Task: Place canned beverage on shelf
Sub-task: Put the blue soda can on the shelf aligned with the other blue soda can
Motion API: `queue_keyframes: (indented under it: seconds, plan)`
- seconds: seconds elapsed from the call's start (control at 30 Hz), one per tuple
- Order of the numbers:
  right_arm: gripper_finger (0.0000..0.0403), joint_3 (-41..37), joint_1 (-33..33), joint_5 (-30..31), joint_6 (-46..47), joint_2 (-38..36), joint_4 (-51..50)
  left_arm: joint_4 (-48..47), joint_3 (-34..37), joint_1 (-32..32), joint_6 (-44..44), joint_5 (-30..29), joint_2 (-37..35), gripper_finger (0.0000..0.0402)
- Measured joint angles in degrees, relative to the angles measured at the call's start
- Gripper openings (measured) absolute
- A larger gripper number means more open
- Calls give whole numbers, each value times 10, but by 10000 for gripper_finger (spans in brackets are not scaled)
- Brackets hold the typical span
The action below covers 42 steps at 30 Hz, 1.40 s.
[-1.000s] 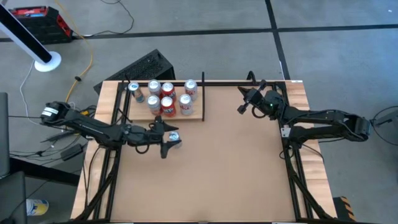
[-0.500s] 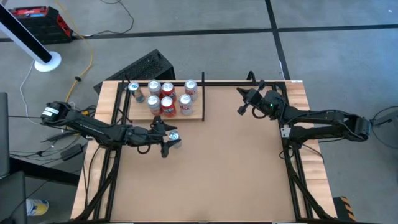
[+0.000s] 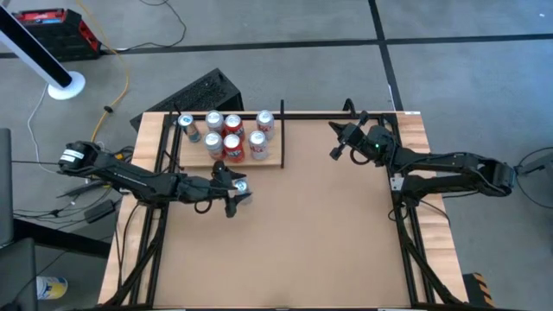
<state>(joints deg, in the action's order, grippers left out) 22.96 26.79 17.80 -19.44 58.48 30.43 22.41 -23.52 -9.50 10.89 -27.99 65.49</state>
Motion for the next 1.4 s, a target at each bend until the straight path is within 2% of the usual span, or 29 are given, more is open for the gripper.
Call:
queue_keyframes:
  seconds: [0.2,0.43,0.67,1.03,1.17,1.4]
  plan:
    - [20,0,0,0,-1,0,0,21,0,8,-2,4,43,331]
    - [20,0,0,0,-1,0,-1,33,0,6,-23,7,56,334]
    - [20,0,0,0,-1,0,-2,35,0,5,-37,4,31,334]
    - [20,0,0,0,-1,0,-5,31,1,5,-74,5,-70,334]
    - [20,0,0,0,-2,0,-6,-12,1,1,-51,3,-85,334]
    - [20,0,0,0,-4,0,-9,-93,1,-2,17,2,-69,334]
